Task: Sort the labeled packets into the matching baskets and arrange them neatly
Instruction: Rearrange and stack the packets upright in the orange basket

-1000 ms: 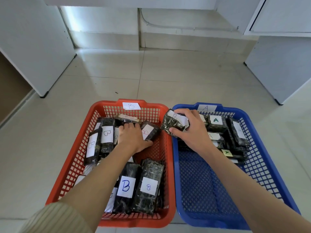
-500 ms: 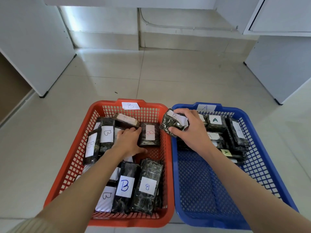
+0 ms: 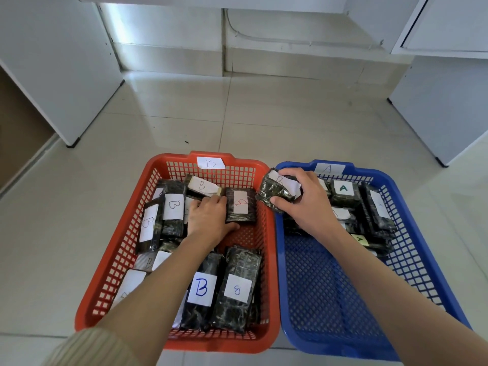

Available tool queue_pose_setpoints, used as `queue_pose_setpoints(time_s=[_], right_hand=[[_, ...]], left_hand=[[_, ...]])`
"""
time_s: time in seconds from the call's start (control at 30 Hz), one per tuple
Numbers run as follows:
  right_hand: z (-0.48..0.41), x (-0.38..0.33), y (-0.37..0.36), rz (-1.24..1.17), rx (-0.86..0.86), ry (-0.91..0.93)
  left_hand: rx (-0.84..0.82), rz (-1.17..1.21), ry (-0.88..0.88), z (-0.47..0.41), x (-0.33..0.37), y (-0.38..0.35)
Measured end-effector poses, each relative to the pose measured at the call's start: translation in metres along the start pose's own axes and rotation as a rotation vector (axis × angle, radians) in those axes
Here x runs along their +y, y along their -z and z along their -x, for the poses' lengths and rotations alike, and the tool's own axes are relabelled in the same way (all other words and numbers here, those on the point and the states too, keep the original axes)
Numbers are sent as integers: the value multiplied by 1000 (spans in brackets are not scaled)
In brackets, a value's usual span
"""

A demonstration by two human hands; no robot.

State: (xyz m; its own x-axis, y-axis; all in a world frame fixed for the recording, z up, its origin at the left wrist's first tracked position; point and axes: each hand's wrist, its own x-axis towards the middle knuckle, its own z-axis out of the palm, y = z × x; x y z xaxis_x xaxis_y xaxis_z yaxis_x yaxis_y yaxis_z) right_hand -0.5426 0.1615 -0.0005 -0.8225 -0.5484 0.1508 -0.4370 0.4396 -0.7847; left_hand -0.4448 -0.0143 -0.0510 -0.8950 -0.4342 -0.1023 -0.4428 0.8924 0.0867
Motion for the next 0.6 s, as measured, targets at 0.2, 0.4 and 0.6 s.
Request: queue_pose_setpoints(time_s=[0.2,0.4,0.6], right_hand=[[1,-10,-6,-3,-6,18],[1,-17,-17,8,-75,89],[2,-17,-18,-15,-80,81]], left_hand=[[295,-47,-2,-9,-32,27],[29,-52,68,-38,-52,35],[-45,-109,89,-43,-53,43]])
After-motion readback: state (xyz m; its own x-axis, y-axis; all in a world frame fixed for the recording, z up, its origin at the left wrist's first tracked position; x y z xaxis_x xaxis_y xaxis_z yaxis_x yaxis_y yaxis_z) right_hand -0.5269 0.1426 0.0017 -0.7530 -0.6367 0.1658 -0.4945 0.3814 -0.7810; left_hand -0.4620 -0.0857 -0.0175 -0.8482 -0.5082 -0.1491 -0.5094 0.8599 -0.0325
